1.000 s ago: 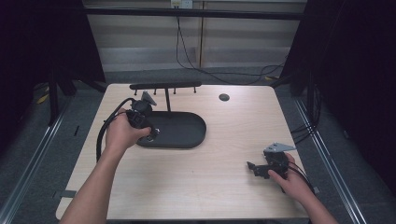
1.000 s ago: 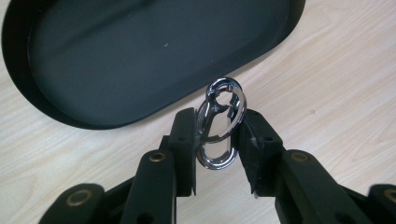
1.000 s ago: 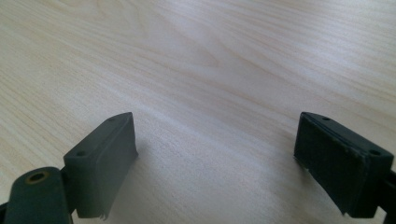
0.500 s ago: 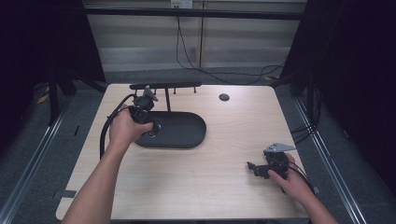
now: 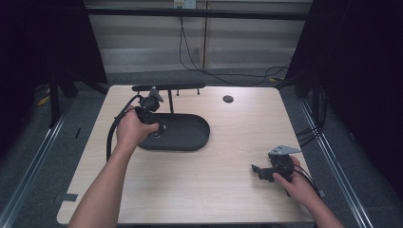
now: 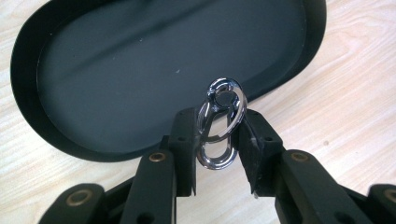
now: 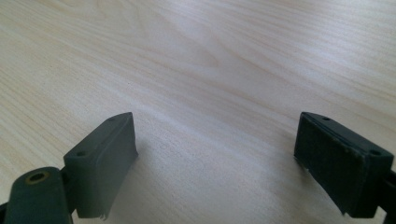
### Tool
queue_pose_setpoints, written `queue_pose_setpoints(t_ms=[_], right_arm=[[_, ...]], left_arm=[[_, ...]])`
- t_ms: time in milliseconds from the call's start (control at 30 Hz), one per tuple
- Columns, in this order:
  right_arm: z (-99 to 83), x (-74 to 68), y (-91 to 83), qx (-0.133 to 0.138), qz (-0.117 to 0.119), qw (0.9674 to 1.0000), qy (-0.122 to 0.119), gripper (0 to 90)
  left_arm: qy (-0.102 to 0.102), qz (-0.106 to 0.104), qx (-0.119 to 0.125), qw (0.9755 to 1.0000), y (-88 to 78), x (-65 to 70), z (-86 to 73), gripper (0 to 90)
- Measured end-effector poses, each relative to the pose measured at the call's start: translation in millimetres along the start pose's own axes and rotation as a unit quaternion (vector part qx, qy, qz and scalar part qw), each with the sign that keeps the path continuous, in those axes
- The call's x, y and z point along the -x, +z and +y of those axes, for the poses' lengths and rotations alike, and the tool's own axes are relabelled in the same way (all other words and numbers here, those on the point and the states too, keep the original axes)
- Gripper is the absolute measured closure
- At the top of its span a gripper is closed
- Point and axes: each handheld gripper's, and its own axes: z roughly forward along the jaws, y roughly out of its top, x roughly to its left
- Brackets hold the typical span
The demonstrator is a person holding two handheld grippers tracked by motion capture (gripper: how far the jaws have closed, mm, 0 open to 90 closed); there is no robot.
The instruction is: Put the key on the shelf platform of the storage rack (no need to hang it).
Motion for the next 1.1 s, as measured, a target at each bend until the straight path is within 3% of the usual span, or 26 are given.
queue_pose_setpoints(t_ms=[1100], right_arm=[[0.0,0.0,0.0,0.000,0.000,1.0000,0.000,12.5]], left_arm=[[-0.015,0.008,0.013,0.9998,30.4,-3.3,17.5,68.1]])
